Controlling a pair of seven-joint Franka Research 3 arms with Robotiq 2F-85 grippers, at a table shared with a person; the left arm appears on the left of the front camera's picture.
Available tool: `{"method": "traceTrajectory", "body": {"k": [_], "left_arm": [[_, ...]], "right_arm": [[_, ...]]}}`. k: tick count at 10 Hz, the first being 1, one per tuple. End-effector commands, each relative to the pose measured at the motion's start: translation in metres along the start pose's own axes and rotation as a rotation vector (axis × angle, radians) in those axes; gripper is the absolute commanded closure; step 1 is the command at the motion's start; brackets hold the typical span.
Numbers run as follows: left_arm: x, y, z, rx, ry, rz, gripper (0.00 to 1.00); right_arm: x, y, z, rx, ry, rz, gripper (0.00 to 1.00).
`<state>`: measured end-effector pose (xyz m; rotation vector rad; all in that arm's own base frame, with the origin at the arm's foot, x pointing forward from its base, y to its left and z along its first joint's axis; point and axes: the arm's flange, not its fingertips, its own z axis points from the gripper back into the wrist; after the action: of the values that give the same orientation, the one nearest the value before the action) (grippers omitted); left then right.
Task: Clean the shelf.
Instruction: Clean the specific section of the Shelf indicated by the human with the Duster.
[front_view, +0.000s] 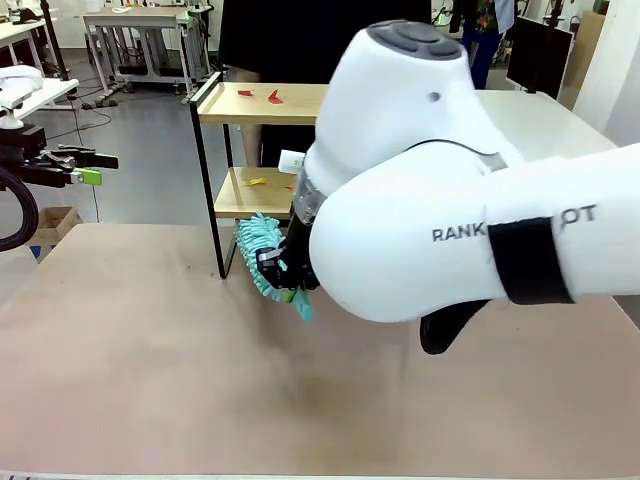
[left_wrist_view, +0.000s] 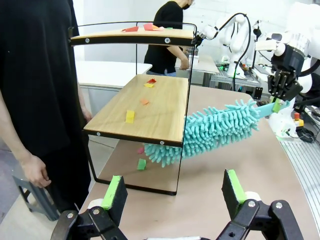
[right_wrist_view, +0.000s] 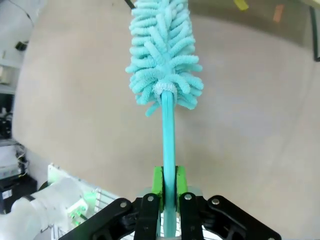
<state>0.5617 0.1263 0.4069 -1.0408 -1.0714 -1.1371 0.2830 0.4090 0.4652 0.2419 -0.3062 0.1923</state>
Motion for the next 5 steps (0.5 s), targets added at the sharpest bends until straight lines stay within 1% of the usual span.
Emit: {"method": "traceTrajectory", "body": {"k": [1,2,5], "left_arm": [[0.003,-0.001,0.0,0.002,-0.001,-0.009,0.0],[0.003,-0.001,0.0,0.002,-0.001,-0.009,0.0],[0.003,-0.001,0.0,0.002,-0.001,-0.009,0.0]], "right_arm": [[0.011,0.022,-0.008,-0.061,0.012,-0.015,0.87],[0.0,0.0,0.0,0.0,0.0,0.0,0.87],[0.002,0.005,-0.006,-0.015,0.012,0.001,0.87]]}}
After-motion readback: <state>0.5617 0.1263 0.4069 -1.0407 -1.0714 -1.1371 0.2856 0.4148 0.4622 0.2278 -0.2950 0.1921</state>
